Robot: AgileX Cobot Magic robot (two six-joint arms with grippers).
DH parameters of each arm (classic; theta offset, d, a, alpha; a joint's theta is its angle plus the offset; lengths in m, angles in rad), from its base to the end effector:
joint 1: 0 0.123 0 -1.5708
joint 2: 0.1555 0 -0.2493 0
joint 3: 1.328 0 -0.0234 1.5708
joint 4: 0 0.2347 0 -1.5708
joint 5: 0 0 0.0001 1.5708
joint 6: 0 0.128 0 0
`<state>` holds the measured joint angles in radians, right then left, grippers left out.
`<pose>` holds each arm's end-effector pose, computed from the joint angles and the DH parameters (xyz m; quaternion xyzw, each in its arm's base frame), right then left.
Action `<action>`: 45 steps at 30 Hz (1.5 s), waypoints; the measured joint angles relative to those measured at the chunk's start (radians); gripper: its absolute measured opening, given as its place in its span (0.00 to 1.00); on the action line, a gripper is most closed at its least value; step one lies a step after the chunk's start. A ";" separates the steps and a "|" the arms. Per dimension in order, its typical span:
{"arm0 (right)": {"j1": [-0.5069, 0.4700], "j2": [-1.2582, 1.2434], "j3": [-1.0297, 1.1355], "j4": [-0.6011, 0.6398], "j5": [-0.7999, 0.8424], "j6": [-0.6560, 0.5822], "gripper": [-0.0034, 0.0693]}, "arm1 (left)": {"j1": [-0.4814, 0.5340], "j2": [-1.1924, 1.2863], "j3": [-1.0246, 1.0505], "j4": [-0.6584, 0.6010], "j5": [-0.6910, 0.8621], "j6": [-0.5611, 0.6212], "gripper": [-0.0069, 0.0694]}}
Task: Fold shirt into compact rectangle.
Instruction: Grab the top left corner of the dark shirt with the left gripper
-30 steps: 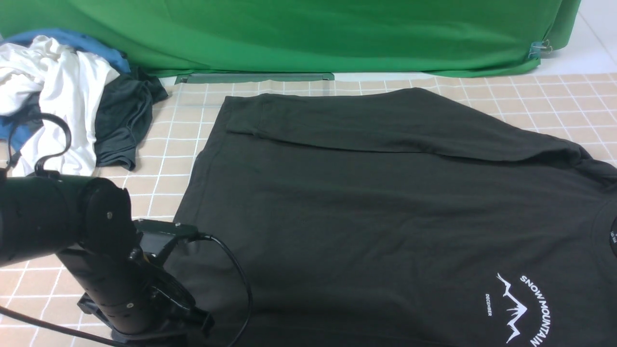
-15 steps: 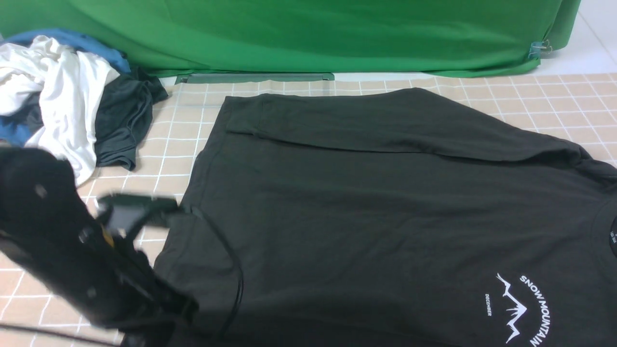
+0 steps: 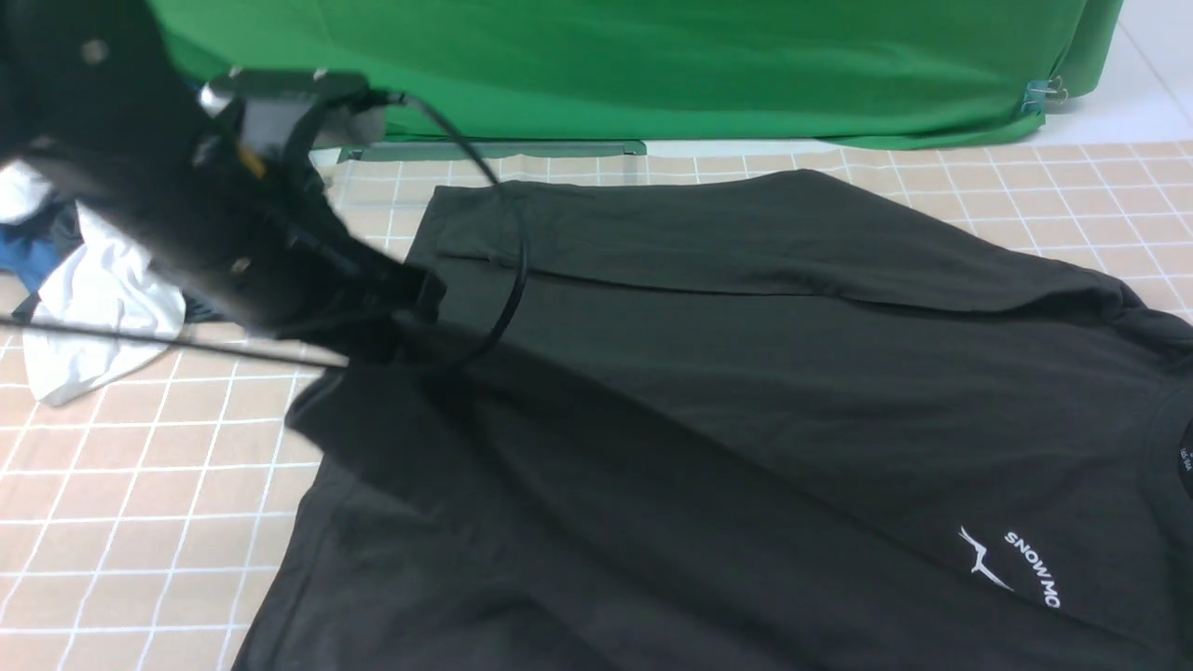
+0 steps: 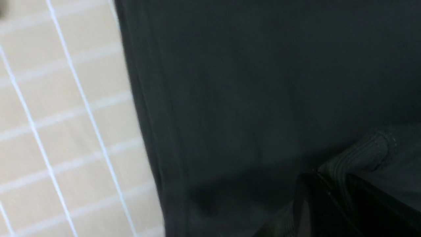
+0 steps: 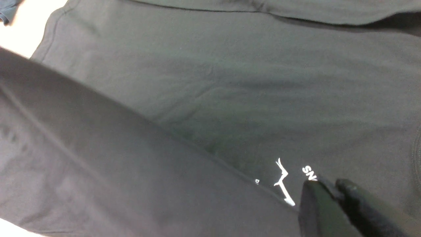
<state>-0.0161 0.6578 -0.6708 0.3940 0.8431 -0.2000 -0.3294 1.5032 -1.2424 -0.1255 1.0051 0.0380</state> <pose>0.1539 0.0342 0.2716 -0.0223 0.8996 0.1425 0.4123 0.2852 -0.1118 0.2364 0.1565 0.9666 -0.0861 0.1839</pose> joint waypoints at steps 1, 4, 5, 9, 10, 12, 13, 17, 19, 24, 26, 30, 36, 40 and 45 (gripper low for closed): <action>0.000 0.000 0.000 0.000 0.000 0.000 0.19 | 0.000 0.022 -0.015 0.018 -0.009 -0.006 0.14; 0.000 0.000 0.000 0.000 0.000 0.000 0.20 | 0.000 0.083 -0.043 0.075 -0.039 -0.038 0.14; 0.000 0.000 0.000 0.000 0.000 0.000 0.20 | 0.000 0.099 -0.046 0.088 -0.047 -0.038 0.14; 0.000 0.000 0.000 0.000 0.000 0.000 0.20 | 0.000 0.162 -0.050 0.126 -0.090 -0.050 0.14; 0.000 0.000 0.000 0.000 0.000 0.000 0.21 | 0.000 0.179 -0.050 0.126 -0.103 -0.051 0.14; 0.000 0.000 0.000 0.000 0.000 0.000 0.21 | 0.000 0.201 -0.050 0.126 -0.122 -0.053 0.14; 0.000 0.000 0.000 0.000 0.000 0.000 0.21 | 0.000 0.211 -0.050 0.126 -0.132 -0.054 0.14; 0.000 0.000 0.000 0.000 0.000 0.000 0.22 | 0.000 0.238 -0.050 0.155 -0.157 -0.054 0.15; 0.000 0.000 0.000 0.000 0.000 0.000 0.22 | 0.000 0.247 -0.051 0.173 -0.159 -0.059 0.18; 0.000 0.000 0.000 0.000 0.000 0.000 0.22 | 0.000 0.255 -0.053 0.216 -0.155 -0.063 0.37; 0.000 0.000 0.000 0.000 0.000 0.000 0.22 | 0.000 0.252 -0.056 0.212 -0.105 -0.064 0.45; 0.000 0.000 0.000 0.000 0.000 -0.002 0.22 | 0.000 0.224 -0.037 0.186 0.061 -0.067 0.47; 0.000 0.000 0.000 0.000 -0.001 -0.005 0.24 | 0.000 0.075 0.205 0.126 0.114 -0.102 0.35; 0.000 0.000 0.000 0.000 -0.002 -0.007 0.24 | 0.000 -0.035 0.396 0.135 0.065 -0.173 0.31; 0.000 0.000 0.000 0.000 -0.012 -0.009 0.25 | 0.000 -0.117 0.550 0.150 -0.053 -0.200 0.41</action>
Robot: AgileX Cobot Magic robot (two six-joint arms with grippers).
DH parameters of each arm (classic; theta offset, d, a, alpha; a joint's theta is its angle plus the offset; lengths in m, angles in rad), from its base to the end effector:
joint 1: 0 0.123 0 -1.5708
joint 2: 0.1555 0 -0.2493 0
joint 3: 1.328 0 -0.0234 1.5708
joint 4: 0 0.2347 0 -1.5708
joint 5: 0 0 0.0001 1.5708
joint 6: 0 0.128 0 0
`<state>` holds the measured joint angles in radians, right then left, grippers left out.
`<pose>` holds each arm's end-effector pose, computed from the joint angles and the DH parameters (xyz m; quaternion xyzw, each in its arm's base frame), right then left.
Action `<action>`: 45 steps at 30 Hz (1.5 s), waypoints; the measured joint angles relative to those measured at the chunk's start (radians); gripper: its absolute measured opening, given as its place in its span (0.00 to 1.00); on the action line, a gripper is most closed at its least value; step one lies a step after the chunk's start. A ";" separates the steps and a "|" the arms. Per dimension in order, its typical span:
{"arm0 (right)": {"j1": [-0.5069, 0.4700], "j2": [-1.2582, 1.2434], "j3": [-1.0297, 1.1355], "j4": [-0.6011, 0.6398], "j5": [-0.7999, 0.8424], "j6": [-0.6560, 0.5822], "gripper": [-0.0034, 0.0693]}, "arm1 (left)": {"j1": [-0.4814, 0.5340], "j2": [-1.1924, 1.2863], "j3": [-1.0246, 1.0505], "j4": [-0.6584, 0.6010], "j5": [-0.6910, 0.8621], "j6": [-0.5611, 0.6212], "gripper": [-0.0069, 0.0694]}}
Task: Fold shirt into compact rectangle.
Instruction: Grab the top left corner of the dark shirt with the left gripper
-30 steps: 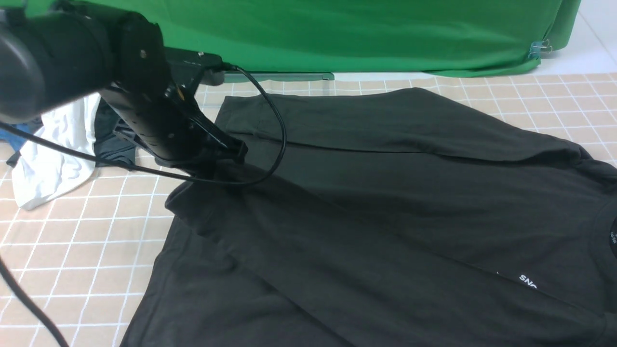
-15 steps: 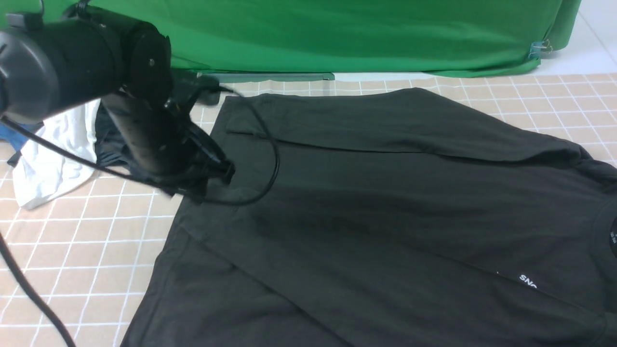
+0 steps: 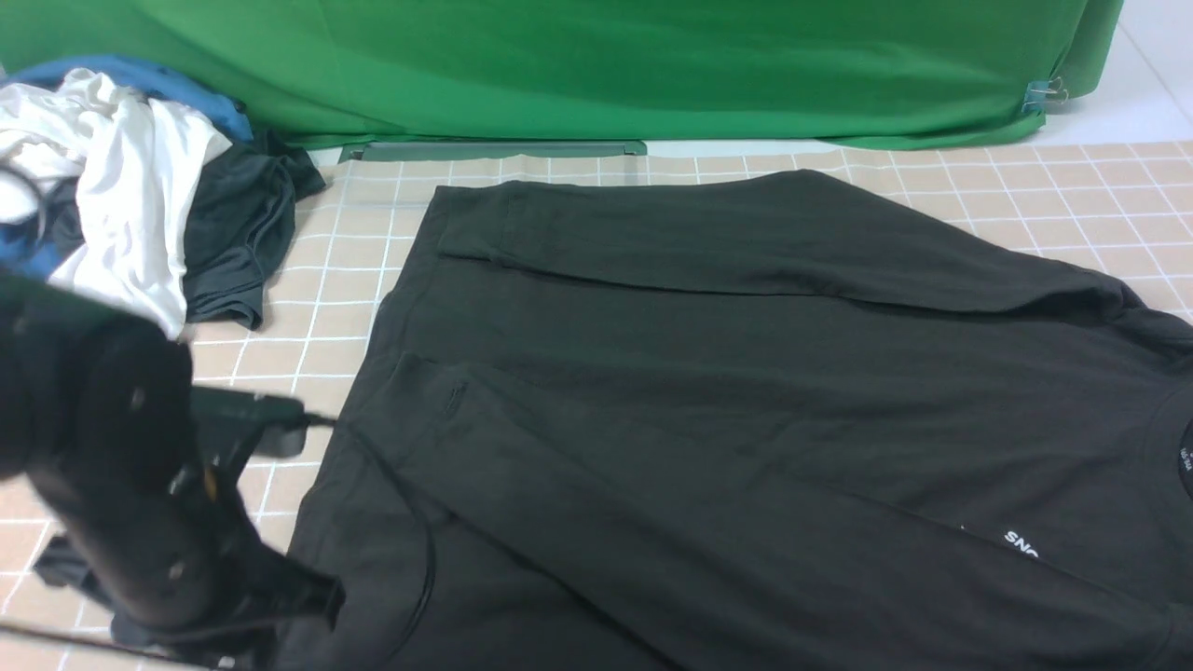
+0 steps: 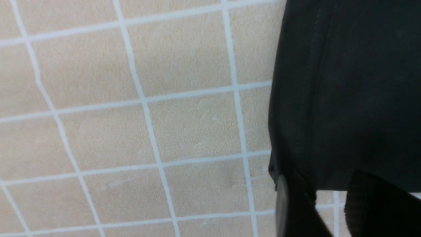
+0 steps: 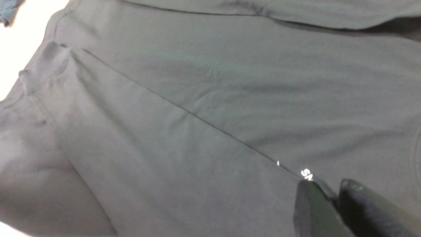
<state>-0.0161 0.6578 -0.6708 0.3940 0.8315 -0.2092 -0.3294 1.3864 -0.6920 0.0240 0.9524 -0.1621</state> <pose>0.1549 0.0338 0.2726 -0.0251 0.8973 0.1397 0.4180 0.1903 -0.0624 0.1296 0.0904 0.9958 0.0081 0.0079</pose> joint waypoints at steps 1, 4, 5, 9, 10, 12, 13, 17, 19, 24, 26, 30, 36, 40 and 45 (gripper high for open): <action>0.000 0.000 0.000 0.000 -0.004 -0.001 0.25 | 0.000 -0.005 0.021 0.002 -0.022 -0.011 0.46; 0.000 0.000 0.000 0.000 -0.018 -0.002 0.25 | 0.000 0.000 0.067 0.007 -0.101 -0.053 0.62; 0.000 0.000 0.000 0.000 -0.019 -0.003 0.25 | 0.000 0.008 0.077 0.011 -0.120 -0.070 0.67; 0.000 0.000 0.000 0.000 -0.021 -0.004 0.25 | 0.000 0.052 0.083 0.014 -0.153 -0.091 0.82; 0.000 0.000 0.000 0.000 -0.021 -0.004 0.25 | 0.000 0.065 0.083 0.014 -0.158 -0.094 0.83; 0.000 0.000 0.000 0.000 -0.022 -0.004 0.25 | 0.000 0.077 0.083 0.010 -0.158 -0.094 0.82; 0.000 0.000 0.000 0.000 -0.022 -0.004 0.25 | 0.000 0.092 0.083 -0.001 -0.151 -0.094 0.79; 0.000 0.000 0.000 0.000 -0.022 -0.004 0.25 | -0.001 0.112 0.079 -0.042 -0.147 -0.091 0.46; 0.000 0.000 0.000 0.000 -0.022 -0.004 0.25 | -0.001 0.113 0.078 -0.041 -0.131 -0.083 0.27; 0.000 0.000 0.000 0.000 -0.022 -0.004 0.25 | -0.001 0.070 0.092 -0.033 0.013 -0.074 0.14; 0.000 0.000 0.000 0.000 -0.022 -0.004 0.25 | -0.001 0.011 0.111 -0.035 0.077 -0.074 0.14; 0.000 0.000 0.000 0.000 -0.022 -0.004 0.25 | -0.001 -0.109 0.145 -0.062 0.169 -0.083 0.14; 0.000 0.000 0.000 0.000 -0.022 -0.004 0.25 | -0.001 -0.220 0.151 -0.111 0.207 -0.071 0.14; 0.000 0.000 0.000 0.000 -0.022 -0.004 0.25 | -0.001 -0.253 0.142 -0.105 0.239 -0.071 0.21; 0.000 0.000 0.000 0.000 -0.022 -0.004 0.25 | -0.001 -0.262 0.050 -0.069 0.263 -0.071 0.42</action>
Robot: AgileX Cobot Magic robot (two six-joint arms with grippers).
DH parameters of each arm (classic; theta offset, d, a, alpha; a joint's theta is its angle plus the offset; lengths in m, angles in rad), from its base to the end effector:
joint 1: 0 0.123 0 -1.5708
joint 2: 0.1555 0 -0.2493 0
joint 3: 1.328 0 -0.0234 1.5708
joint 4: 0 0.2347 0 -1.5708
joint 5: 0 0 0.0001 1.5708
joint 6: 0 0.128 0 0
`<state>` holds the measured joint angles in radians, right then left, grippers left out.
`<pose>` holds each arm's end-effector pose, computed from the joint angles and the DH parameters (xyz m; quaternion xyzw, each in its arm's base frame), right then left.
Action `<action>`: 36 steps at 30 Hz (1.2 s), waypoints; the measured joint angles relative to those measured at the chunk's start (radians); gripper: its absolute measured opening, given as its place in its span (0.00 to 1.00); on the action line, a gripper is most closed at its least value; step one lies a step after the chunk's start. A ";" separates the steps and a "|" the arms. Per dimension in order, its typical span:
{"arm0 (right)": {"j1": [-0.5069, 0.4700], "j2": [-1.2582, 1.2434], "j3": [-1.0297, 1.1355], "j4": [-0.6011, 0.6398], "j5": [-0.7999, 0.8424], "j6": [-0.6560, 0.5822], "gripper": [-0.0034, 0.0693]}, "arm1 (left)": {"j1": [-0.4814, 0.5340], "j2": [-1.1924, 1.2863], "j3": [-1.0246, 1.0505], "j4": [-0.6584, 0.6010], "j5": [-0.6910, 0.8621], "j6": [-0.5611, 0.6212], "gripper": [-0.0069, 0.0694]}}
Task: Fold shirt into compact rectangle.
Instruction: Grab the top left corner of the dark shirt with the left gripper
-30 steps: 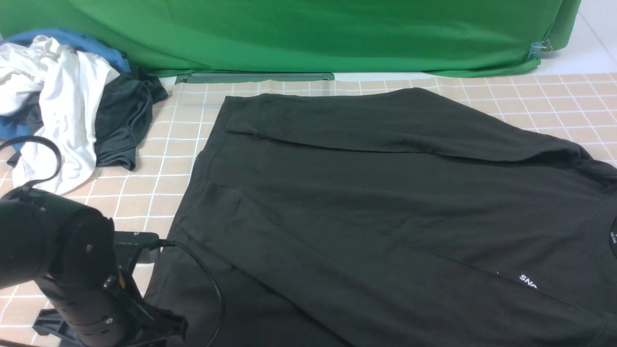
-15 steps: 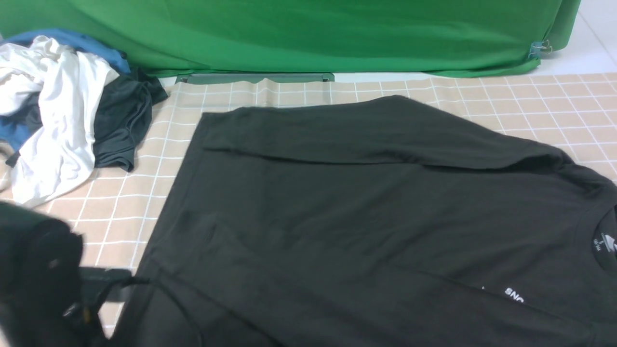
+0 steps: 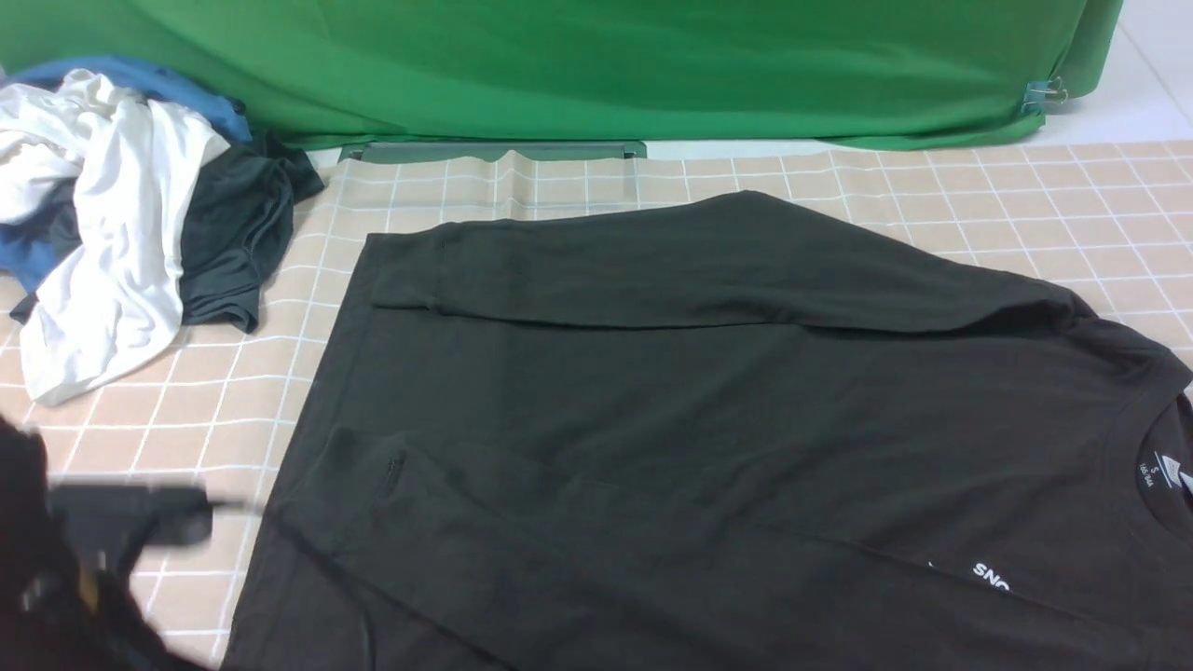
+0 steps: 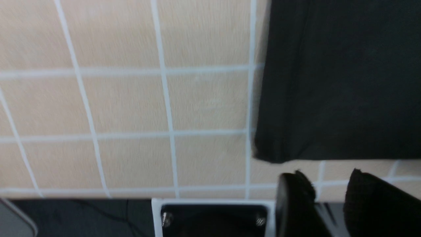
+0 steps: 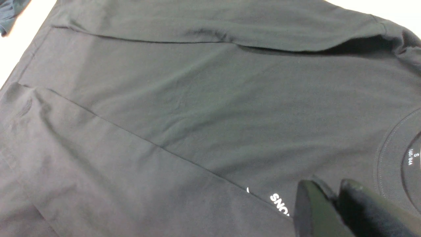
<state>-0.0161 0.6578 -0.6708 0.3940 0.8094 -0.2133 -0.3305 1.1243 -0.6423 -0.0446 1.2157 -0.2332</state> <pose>0.1568 0.0331 0.2746 -0.0245 0.8930 0.1370 0.4281 0.1392 -0.0534 0.1654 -0.0405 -0.9988 0.0144 0.0248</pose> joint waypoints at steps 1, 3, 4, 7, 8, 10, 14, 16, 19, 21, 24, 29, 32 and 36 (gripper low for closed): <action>0.000 0.000 0.000 0.000 0.000 0.000 0.25 | 0.000 0.000 -0.046 0.001 0.000 0.000 0.48; 0.000 0.000 0.000 0.000 0.000 0.000 0.25 | 0.000 0.005 -0.120 0.020 -0.025 -0.001 0.56; 0.000 0.000 0.000 0.000 0.000 0.000 0.25 | 0.002 0.015 -0.160 0.036 -0.050 -0.008 0.58; 0.000 0.000 0.000 0.000 0.000 0.000 0.25 | 0.030 0.078 -0.276 0.097 -0.175 -0.066 0.62; 0.000 0.000 0.000 0.000 0.000 0.000 0.25 | 0.055 0.121 -0.326 0.102 -0.235 -0.079 0.62; 0.000 0.000 0.000 0.000 0.000 0.000 0.25 | 0.095 0.206 -0.412 0.072 -0.289 -0.083 0.61; 0.000 0.000 0.000 0.000 0.000 0.002 0.25 | 0.167 0.402 -0.567 -0.026 -0.339 -0.038 0.61; 0.000 0.000 0.000 0.000 0.000 0.002 0.25 | 0.180 0.515 -0.649 -0.035 -0.358 0.006 0.61; 0.000 0.000 0.000 0.000 0.000 0.002 0.25 | 0.181 0.599 -0.710 -0.036 -0.370 0.032 0.61; 0.000 0.000 0.000 0.000 0.000 0.002 0.25 | 0.181 0.698 -0.786 -0.036 -0.393 0.052 0.61; 0.000 0.000 0.000 0.000 0.000 0.003 0.25 | 0.181 0.810 -0.873 -0.034 -0.417 0.082 0.61; 0.000 0.000 0.000 0.000 0.000 0.003 0.25 | 0.181 0.950 -0.965 -0.021 -0.463 0.110 0.61; 0.000 0.000 0.000 0.000 0.000 0.003 0.25 | 0.181 1.002 -0.986 -0.015 -0.492 0.118 0.61; 0.000 0.000 0.000 0.000 0.000 0.003 0.25 | 0.181 1.058 -0.995 -0.002 -0.544 0.133 0.61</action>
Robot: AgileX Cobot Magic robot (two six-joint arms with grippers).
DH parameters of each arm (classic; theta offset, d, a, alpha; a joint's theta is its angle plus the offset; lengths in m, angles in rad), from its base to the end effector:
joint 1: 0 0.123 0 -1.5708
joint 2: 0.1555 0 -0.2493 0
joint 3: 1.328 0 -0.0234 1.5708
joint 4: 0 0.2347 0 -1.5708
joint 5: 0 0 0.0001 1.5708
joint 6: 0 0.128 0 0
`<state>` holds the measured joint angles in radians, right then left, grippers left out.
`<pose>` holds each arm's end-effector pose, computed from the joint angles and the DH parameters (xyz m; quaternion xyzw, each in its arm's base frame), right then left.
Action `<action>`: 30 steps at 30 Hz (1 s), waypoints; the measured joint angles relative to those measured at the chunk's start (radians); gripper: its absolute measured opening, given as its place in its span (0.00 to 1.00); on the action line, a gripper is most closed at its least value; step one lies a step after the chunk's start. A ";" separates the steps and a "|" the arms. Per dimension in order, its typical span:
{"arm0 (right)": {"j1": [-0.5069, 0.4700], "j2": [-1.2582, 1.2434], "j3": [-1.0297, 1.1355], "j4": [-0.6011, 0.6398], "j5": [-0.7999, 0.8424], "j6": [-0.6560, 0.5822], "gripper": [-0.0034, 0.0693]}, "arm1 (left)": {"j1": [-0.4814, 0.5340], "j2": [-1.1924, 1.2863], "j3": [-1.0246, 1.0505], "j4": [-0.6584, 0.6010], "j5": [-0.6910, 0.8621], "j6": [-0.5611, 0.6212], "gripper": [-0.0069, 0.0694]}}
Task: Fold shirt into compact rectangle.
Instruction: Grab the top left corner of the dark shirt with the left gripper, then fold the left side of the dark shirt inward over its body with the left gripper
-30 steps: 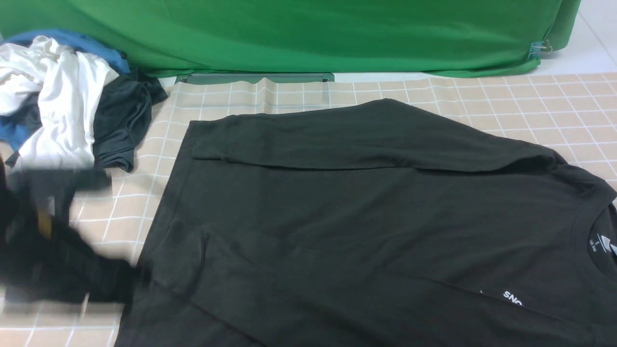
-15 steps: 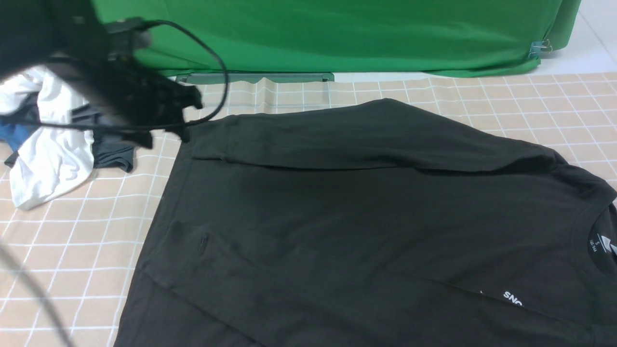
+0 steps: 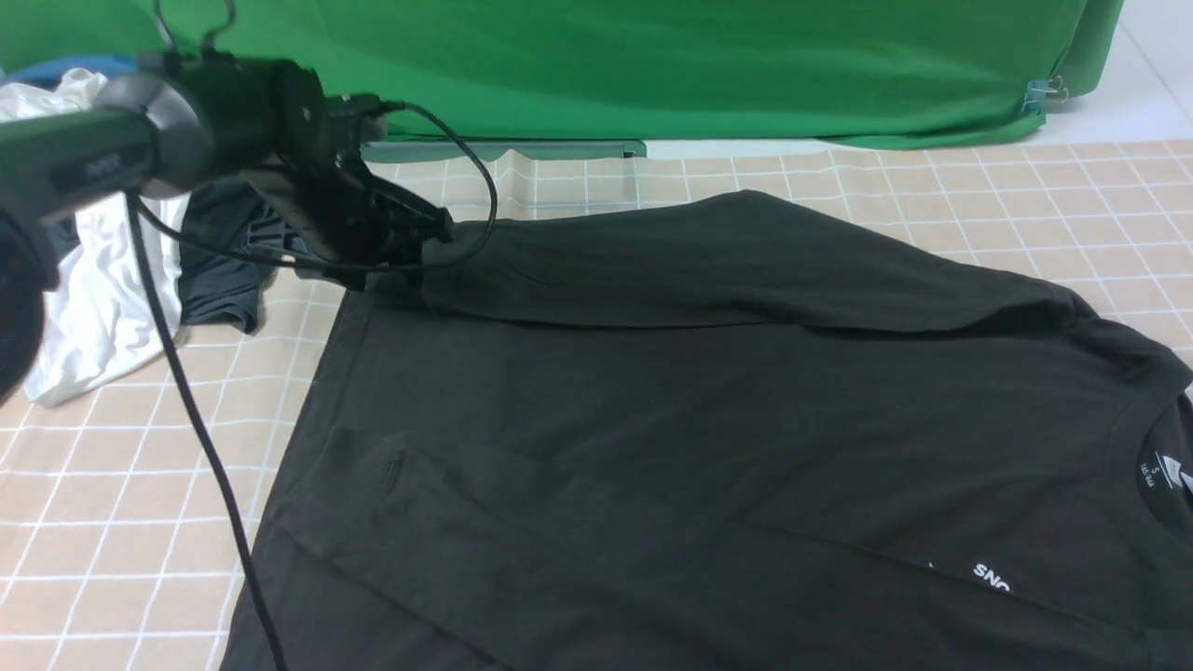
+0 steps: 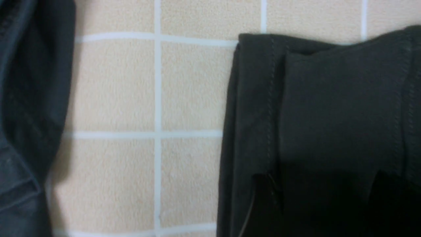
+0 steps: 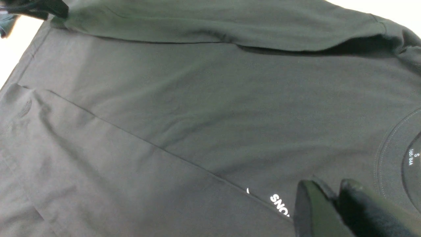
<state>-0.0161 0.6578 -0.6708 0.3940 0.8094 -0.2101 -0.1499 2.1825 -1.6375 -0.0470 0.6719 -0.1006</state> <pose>0.1568 0.0331 0.2746 -0.0231 0.8930 0.1377 0.4278 0.4429 -0.0707 0.1040 0.0093 0.9756 -0.0455 0.2148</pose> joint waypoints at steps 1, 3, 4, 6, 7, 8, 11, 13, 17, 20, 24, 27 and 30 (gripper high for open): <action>0.000 0.000 0.000 0.000 0.000 0.000 0.25 | 0.000 0.007 0.000 0.001 -0.004 0.000 0.61; 0.000 0.000 0.000 0.000 0.000 0.000 0.25 | 0.000 0.015 -0.001 0.004 -0.013 0.007 0.61; 0.000 0.000 0.000 0.000 0.000 0.000 0.25 | 0.000 0.016 -0.002 0.004 -0.015 0.007 0.61; 0.000 0.000 0.000 0.000 -0.001 0.000 0.25 | 0.000 0.017 -0.002 0.004 -0.015 0.012 0.59; 0.000 0.000 0.000 0.000 -0.003 0.000 0.25 | 0.000 0.018 -0.002 0.003 -0.014 0.025 0.56; 0.000 0.000 0.000 0.000 -0.004 0.000 0.25 | 0.000 0.020 -0.004 0.002 -0.011 0.034 0.51; 0.000 0.000 0.000 0.000 -0.005 0.000 0.25 | 0.000 0.025 -0.012 -0.014 0.001 0.044 0.34; 0.000 0.000 0.000 0.000 -0.005 0.000 0.25 | 0.000 0.027 -0.024 -0.019 0.019 0.053 0.20; 0.000 0.000 0.000 0.000 -0.007 0.000 0.25 | 0.000 0.029 -0.069 -0.022 0.117 0.077 0.14; 0.000 0.000 0.000 0.000 -0.007 0.000 0.25 | 0.000 0.018 -0.091 -0.022 0.165 0.082 0.14; 0.000 0.000 0.000 0.000 -0.007 0.000 0.25 | 0.000 -0.051 -0.113 -0.022 0.216 0.091 0.14; 0.000 0.000 0.000 0.000 -0.007 0.000 0.25 | 0.000 -0.096 -0.120 -0.022 0.243 0.101 0.14; 0.000 0.000 0.000 0.000 -0.007 0.000 0.25 | 0.000 -0.153 -0.120 -0.022 0.322 0.101 0.14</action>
<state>-0.0161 0.6578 -0.6708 0.3940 0.8023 -0.2101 -0.1499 2.0298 -1.7579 -0.0691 0.9941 0.0000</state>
